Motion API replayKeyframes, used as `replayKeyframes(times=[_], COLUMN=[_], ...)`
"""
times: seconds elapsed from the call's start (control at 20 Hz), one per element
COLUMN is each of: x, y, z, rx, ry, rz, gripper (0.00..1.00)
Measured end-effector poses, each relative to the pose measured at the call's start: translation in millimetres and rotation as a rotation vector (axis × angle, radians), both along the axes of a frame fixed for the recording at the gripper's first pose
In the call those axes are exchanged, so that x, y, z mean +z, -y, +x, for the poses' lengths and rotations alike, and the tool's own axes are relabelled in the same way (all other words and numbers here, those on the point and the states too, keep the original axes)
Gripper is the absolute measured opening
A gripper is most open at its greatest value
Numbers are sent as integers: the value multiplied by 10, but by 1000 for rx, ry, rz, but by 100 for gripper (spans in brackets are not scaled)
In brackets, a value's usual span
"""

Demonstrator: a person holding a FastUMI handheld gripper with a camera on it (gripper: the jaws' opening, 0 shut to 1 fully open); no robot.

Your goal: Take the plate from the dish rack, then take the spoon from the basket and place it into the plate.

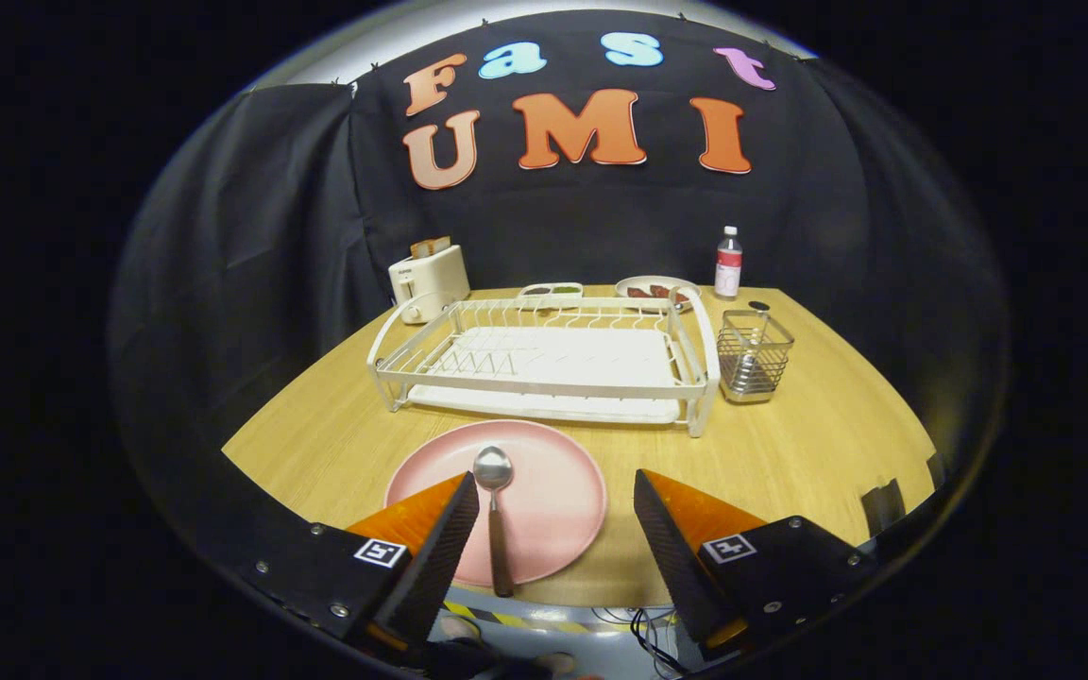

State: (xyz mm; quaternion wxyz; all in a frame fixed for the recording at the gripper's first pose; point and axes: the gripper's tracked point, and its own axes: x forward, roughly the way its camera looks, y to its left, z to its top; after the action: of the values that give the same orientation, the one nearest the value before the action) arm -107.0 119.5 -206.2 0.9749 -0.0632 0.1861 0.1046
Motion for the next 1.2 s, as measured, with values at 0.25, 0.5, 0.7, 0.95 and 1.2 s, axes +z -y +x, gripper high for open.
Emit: replayKeyframes(times=[0.25,0.5,0.7,0.95,1.2], x=[505,1049,1395,1714,1774], y=[527,952,1096,1102,1124], z=[52,111,189,299,325], rx=[-76,-145,-176,-210,-267], ry=[80,181,250,318,334], rz=[-9,-13,-25,-23,-8], gripper=[98,98,98,98,98])
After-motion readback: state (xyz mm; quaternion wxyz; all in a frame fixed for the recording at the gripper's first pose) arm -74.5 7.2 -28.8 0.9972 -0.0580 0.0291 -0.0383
